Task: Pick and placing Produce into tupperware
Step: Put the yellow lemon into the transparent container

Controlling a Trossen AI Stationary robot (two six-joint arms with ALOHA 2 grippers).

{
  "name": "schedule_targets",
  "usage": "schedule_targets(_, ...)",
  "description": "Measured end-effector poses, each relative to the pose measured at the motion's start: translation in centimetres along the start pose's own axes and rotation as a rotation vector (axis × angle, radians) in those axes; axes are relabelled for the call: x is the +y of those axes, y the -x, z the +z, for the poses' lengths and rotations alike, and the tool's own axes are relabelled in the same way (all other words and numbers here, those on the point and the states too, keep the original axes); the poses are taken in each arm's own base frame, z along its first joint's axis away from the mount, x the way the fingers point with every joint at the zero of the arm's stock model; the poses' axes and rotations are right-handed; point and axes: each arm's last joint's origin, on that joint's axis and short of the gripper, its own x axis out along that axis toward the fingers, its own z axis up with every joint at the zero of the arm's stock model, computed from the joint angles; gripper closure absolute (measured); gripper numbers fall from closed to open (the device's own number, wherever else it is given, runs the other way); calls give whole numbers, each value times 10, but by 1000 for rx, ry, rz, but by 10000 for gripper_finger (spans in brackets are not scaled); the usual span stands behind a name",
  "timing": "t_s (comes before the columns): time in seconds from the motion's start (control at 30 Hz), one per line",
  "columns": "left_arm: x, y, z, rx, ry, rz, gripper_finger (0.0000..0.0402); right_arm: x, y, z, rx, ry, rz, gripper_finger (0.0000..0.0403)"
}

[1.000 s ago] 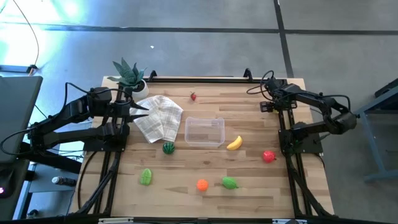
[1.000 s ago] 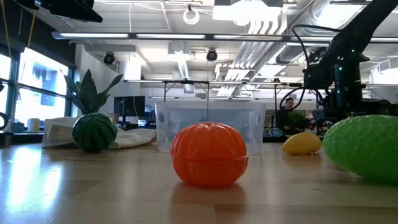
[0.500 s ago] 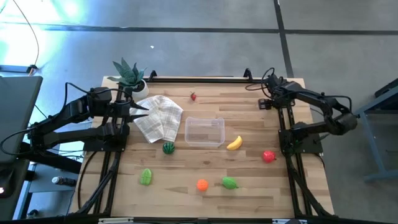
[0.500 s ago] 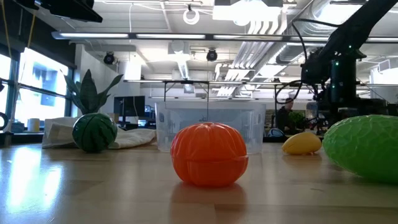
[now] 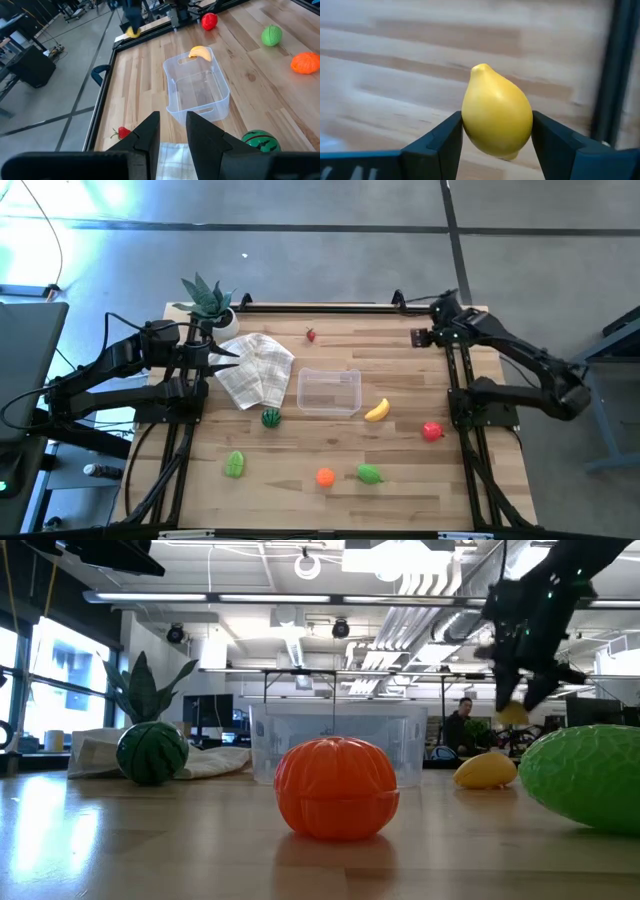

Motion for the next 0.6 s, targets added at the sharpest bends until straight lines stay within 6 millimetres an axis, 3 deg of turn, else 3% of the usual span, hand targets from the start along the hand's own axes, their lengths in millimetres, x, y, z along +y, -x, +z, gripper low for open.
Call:
schedule_targets(0.37, 0, 0, 0, 0, 0, 0, 316, 66, 83, 20, -268, 261, 426, 210)
schedule_targets(0.6, 0, 0, 0, 0, 0, 0, 316, 111, 126, 34, -366, 450, 567, 210)
